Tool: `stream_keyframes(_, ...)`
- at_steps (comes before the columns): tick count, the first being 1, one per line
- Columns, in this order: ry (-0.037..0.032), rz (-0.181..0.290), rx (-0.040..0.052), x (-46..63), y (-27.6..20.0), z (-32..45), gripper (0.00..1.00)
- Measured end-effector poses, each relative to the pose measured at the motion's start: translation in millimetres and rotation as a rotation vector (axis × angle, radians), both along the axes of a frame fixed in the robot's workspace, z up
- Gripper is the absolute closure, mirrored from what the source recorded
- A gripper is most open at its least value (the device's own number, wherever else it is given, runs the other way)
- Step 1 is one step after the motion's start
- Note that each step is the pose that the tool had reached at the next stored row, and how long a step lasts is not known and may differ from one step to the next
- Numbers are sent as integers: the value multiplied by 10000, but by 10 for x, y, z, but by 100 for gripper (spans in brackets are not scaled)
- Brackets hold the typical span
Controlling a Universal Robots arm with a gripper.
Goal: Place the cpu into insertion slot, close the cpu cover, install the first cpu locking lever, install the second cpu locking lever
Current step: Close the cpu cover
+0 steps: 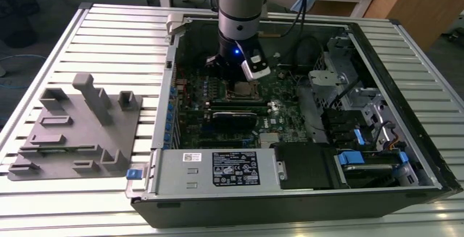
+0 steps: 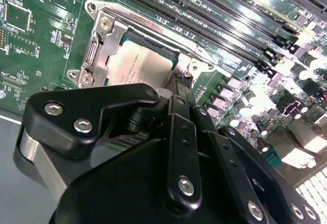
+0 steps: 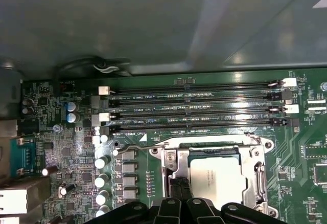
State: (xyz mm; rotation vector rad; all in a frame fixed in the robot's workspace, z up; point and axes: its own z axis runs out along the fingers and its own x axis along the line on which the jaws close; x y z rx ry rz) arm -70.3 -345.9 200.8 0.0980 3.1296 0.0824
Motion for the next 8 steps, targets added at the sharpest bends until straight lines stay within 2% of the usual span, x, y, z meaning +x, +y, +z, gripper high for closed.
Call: stream_keyframes(8,0,-1,-1,-3,0,-16,90)
